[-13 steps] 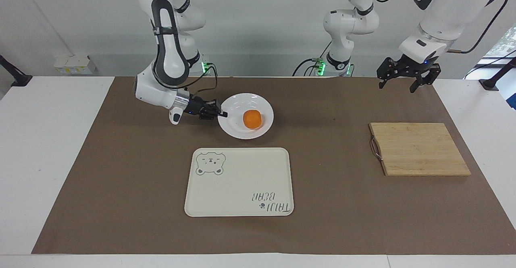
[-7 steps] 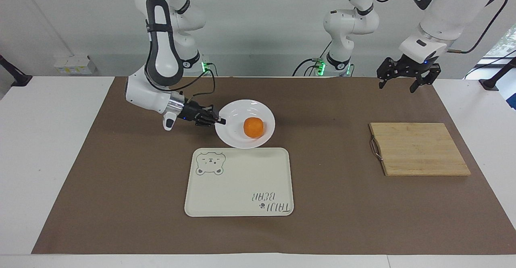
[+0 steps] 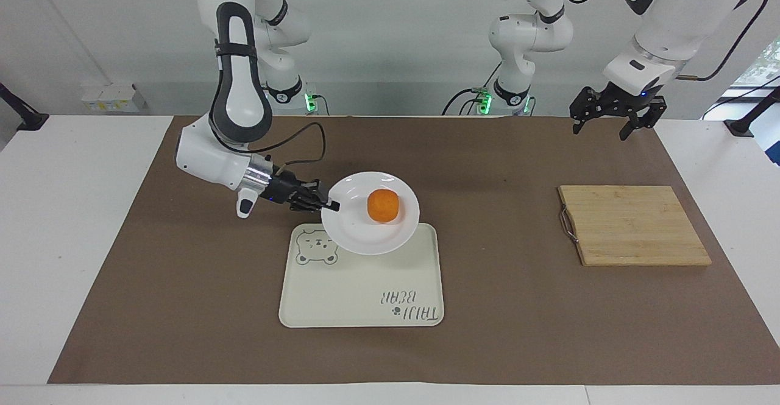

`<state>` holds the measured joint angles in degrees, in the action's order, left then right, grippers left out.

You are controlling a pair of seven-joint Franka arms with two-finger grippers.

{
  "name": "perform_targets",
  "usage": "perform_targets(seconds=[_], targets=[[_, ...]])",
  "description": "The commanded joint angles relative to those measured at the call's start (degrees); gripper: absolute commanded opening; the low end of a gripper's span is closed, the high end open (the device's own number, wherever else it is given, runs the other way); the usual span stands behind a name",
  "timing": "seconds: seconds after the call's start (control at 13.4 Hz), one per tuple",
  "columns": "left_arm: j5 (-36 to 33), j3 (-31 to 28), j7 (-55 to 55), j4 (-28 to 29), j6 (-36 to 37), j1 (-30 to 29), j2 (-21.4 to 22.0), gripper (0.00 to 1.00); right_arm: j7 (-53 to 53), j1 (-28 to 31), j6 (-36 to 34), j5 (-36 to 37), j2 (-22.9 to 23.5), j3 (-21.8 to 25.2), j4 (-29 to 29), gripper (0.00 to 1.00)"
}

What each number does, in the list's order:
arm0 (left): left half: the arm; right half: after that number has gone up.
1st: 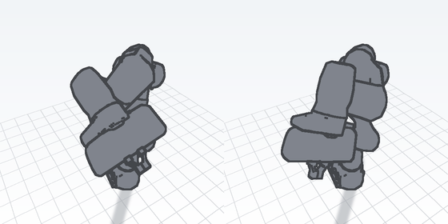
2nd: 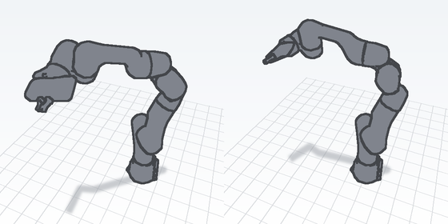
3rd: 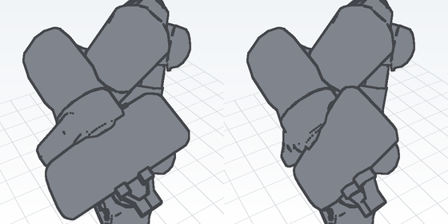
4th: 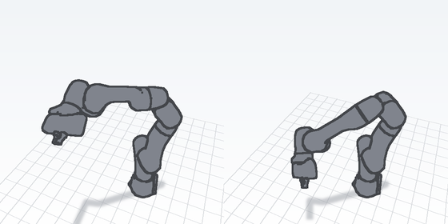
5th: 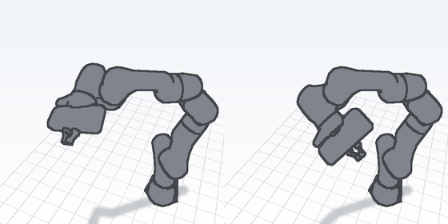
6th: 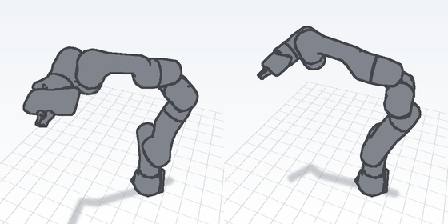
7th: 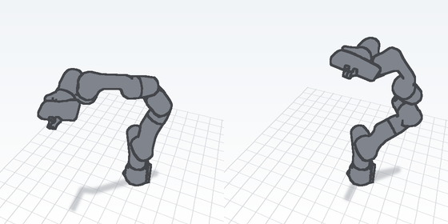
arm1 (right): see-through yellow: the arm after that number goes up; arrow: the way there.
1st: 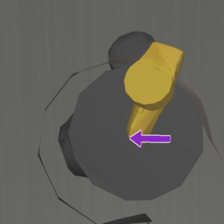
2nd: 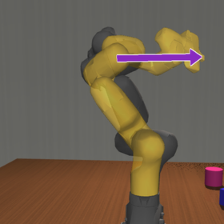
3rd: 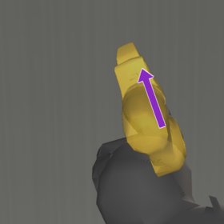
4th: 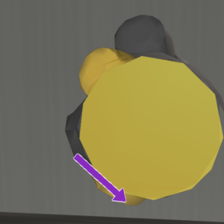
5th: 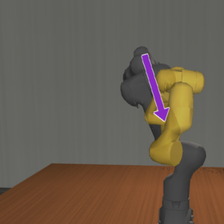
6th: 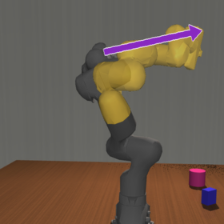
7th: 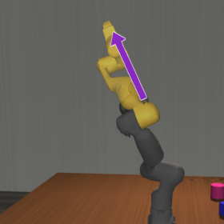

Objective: Place orange and plate with both arms
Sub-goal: 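Slide the plate with the right gripper farther from the robot onto the tray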

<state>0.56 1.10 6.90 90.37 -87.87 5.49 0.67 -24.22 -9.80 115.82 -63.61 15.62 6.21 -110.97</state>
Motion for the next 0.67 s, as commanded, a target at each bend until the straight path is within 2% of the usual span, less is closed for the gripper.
perform_targets(seconds=[0.0, 0.37, 0.6], targets=[[-1.1, 0.5, 0.3, 0.6, 0.0, -0.7, 0.9, 1.0, 3.9, 1.1, -1.5, -0.6, 6.0, -0.2, 8.7, 0.0], [-1.1, 0.5, 0.2, 0.6, 0.0, -0.7, 0.9, 1.0, 6.6, 0.8, -0.2, 0.0, 15.5, -0.3, 18.8, 0.0], [-1.1, 0.5, 0.3, 0.6, 0.0, -0.7, 0.9, 1.0, 6.1, 0.6, 2.0, 0.1, 17.9, -0.4, 19.4, 0.0]])
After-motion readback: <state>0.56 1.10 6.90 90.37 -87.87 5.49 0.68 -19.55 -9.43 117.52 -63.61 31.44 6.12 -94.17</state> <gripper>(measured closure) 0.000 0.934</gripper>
